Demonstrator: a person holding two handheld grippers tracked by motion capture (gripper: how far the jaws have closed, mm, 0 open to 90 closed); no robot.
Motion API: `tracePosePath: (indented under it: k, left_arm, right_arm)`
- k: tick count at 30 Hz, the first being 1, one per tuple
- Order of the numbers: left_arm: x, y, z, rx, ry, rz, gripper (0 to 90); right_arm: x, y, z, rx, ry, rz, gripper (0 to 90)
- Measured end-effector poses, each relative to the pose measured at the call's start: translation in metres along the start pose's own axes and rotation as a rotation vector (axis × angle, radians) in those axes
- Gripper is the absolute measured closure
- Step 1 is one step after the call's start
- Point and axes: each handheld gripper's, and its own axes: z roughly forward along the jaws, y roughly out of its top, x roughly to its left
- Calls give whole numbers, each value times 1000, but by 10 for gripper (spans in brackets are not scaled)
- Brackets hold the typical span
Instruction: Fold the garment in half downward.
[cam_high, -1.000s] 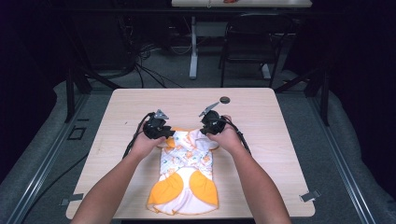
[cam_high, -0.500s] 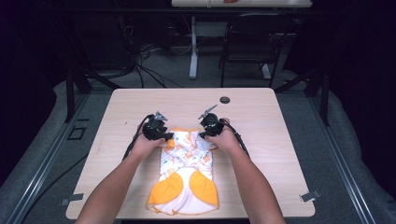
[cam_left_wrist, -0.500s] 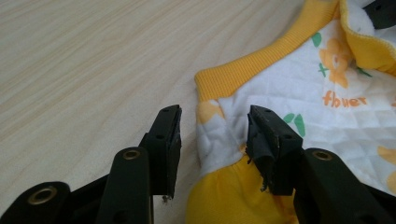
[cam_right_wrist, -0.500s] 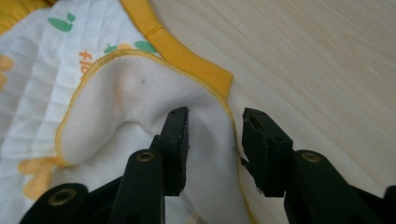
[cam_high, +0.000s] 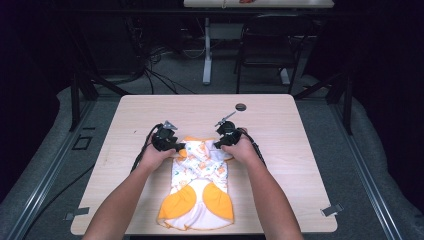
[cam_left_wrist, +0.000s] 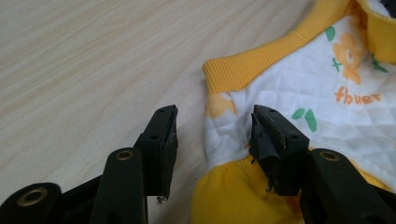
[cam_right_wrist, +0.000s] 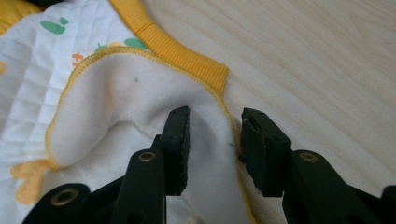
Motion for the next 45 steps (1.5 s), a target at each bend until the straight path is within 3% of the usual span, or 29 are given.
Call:
tracePosePath:
  k: [2, 6, 10, 13, 14, 19, 27, 36, 45]
  left_arm:
    - [3, -2, 1, -14, -8, -22, 511]
    - [2, -2, 1, -22, -16, -16, 523]
    - [1, -2, 1, -17, -49, -1, 678]
    - [1, -2, 1, -14, -57, -5, 725]
    - [1, -2, 1, -16, -59, -8, 746]
    - [-1, -1, 1, -6, -55, -1, 833]
    - [-6, 3, -6, -5, -33, 23, 869]
    - [-11, 10, -25, -38, -26, 52, 877]
    - [-16, 24, -46, -85, -7, 79, 878]
  right_arm:
    - [-1, -1, 1, -12, 15, 17, 626]
    - [-2, -3, 0, -19, 32, 9, 680]
    - [1, -2, 1, -20, 48, 23, 760]
    - [3, -3, 1, -33, 51, 29, 798]
    - [2, -2, 0, -13, 51, 2, 812]
    - [8, -3, 0, -20, 20, -33, 861]
    - [16, 1, -10, -24, -51, -128, 869]
    - [24, 2, -31, -71, -63, -178, 871]
    - [29, 7, -54, -113, -82, -189, 870]
